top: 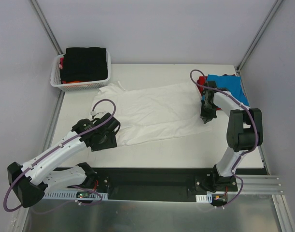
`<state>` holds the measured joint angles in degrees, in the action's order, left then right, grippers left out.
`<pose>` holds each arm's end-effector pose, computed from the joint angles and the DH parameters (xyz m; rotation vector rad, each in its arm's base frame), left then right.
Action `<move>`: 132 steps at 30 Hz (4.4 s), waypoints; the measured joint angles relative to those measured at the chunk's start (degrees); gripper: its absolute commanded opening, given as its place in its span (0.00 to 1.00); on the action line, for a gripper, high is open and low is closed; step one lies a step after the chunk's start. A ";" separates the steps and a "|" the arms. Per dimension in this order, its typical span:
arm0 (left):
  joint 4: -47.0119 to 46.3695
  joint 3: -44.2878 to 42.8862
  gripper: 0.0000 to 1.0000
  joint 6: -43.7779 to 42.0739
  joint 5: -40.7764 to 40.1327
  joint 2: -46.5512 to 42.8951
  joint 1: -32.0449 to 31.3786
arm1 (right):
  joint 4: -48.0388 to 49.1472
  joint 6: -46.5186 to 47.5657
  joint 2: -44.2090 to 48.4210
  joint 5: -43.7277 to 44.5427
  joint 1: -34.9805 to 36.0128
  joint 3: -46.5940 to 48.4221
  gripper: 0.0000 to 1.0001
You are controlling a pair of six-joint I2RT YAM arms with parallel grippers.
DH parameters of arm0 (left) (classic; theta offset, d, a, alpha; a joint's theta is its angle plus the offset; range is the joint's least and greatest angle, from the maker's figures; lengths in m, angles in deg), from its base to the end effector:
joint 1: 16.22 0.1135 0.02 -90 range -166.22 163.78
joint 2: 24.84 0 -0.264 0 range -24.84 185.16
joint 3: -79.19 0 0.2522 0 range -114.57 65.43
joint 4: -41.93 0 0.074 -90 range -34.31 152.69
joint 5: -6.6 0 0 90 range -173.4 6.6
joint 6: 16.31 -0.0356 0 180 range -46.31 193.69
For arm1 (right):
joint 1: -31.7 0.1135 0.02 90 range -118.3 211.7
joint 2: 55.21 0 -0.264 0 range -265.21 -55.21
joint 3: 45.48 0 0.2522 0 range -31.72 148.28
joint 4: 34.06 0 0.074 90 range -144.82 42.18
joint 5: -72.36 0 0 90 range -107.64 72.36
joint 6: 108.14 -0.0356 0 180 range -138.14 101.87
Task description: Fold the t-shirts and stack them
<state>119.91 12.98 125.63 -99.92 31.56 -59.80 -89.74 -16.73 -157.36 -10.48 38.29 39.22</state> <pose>0.1248 -0.1048 0.2760 -0.2694 2.6603 -0.1208 0.3461 0.0355 0.1913 -0.1717 2.8328 -0.1584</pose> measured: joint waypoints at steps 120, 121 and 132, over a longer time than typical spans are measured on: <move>-27.69 1.88 0.93 -21.27 4.63 22.34 23.61 | -31.78 -24.37 65.40 -5.62 14.73 -14.19 0.43; -28.26 2.08 0.92 -21.64 5.53 22.64 24.61 | -32.33 -24.68 65.64 -5.29 14.73 -14.19 0.43; -34.27 5.14 0.62 -24.65 18.18 26.08 26.75 | -33.27 -25.86 61.68 -4.22 14.73 -13.88 0.42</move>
<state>85.64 18.12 100.98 -81.73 57.63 -33.04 -123.00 -42.58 -95.68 -14.70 53.02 25.34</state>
